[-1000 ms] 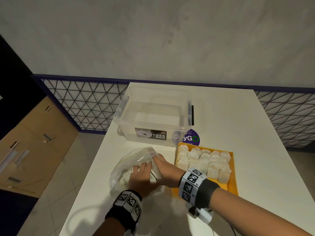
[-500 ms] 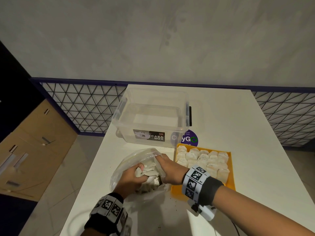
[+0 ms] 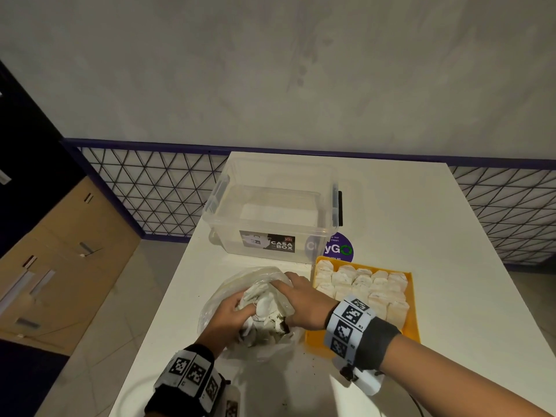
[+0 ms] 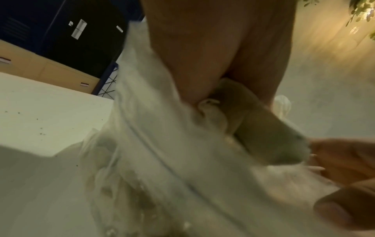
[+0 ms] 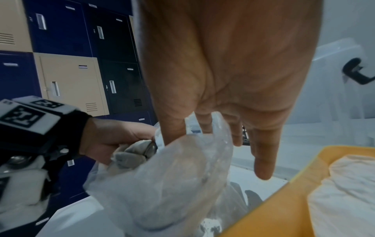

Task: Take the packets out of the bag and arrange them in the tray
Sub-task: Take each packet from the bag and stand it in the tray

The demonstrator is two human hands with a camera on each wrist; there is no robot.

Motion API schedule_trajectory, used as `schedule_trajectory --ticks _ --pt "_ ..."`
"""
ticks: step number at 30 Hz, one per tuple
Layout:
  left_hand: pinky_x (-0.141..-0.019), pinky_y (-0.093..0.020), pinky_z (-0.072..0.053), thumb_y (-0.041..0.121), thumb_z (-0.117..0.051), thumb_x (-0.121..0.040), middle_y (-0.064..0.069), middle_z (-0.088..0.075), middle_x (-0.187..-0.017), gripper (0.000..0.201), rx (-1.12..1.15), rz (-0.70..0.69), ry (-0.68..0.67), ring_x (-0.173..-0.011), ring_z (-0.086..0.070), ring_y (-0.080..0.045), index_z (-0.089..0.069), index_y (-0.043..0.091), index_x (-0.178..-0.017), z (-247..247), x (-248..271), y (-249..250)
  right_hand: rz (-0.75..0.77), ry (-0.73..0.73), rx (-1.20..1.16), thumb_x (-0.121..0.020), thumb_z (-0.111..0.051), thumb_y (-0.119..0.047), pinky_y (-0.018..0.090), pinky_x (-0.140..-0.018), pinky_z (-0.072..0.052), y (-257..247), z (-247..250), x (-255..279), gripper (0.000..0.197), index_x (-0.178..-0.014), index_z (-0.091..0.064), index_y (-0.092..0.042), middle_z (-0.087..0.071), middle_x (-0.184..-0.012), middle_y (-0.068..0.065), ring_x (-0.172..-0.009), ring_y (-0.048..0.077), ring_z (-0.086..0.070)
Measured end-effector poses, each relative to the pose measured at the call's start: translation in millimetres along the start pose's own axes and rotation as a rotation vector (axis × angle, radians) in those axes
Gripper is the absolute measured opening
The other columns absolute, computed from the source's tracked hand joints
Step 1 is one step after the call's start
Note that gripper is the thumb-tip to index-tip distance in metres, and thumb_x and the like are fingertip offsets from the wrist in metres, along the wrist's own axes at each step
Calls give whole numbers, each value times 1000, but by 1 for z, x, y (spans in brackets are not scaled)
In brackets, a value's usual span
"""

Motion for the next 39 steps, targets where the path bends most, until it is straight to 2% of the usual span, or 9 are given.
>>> schedule_trajectory --ticks 5,11,14,16,23,28,32,35,39 --pt "-48 -9 -40 -9 -44 -93 7 -60 -45 30 -12 -50 -19 -44 -55 2 -61 11 -106 -2 7 10 31 23 -33 -87 -56 -14 38 -115 -20 -4 8 8 73 -147 -17 -25 -5 -154 10 -141 28 -6" --pt "-81 -21 -49 28 -64 -64 -1 -72 -102 42 -51 -60 -107 -94 -67 -15 -68 21 -105 0 10 16 39 88 -105 -89 -47 -7 34 -116 -14 -4 15 11 59 -143 -33 -24 -10 -155 7 -143 24 -7" --pt "-62 -22 -50 20 -64 -74 -15 -71 -90 39 -11 -36 -163 -71 -64 -19 -66 15 -112 0 13 22 54 152 -152 -89 -44 -5 28 -113 -16 -4 21 14 46 -132 -50 -20 -20 -152 3 -141 21 -15" --pt "-50 -15 -46 0 -57 -89 -5 -72 -79 28 51 -20 -149 -56 -62 -8 -64 13 -113 1 13 28 78 228 -186 -89 -43 -3 22 -107 -21 -4 25 16 38 -120 -59 -17 -31 -147 2 -136 19 -25" --pt "-61 -19 -54 3 -53 -92 -9 -72 -94 20 371 94 -102 -74 -70 -11 -64 7 -108 7 6 35 201 591 -395 -88 -48 -2 19 -84 -40 -6 32 20 21 -98 -62 -13 -54 -100 -2 -92 7 -48" --pt "-63 -20 -54 10 -58 -89 -6 -73 -95 25 408 117 -84 -80 -70 -13 -61 9 -114 3 5 39 363 501 -466 -89 -59 -23 9 -83 -37 -20 26 24 24 -113 -54 -25 -50 -111 -6 -95 -6 -44" --pt "-57 -20 -54 7 -54 -92 -5 -73 -83 22 412 113 -106 -69 -69 -11 -60 9 -113 -2 5 42 338 429 -396 -83 -67 -33 2 -85 -30 -23 19 20 43 -122 -51 -26 -39 -115 -4 -103 0 -39" --pt "-60 -20 -55 4 -53 -92 -9 -74 -91 27 463 122 -95 -74 -71 -13 -59 5 -118 -2 6 43 290 462 -484 -81 -70 -24 2 -80 -34 -20 21 19 36 -114 -57 -20 -42 -110 -2 -97 5 -44" --pt "-82 -29 -55 16 -59 -84 -17 -69 -113 41 469 118 -99 -99 -69 -24 -58 4 -123 -2 8 43 235 443 -694 -78 -73 -18 8 -74 -40 -14 26 22 29 -99 -56 -29 -52 -106 2 -81 5 -49"
Point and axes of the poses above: each hand's wrist, its own x-axis away from the middle knuckle, its own z-axis out of the back of the hand, y = z × x, the point moved 2 cm from there along -x, towards the middle knuckle
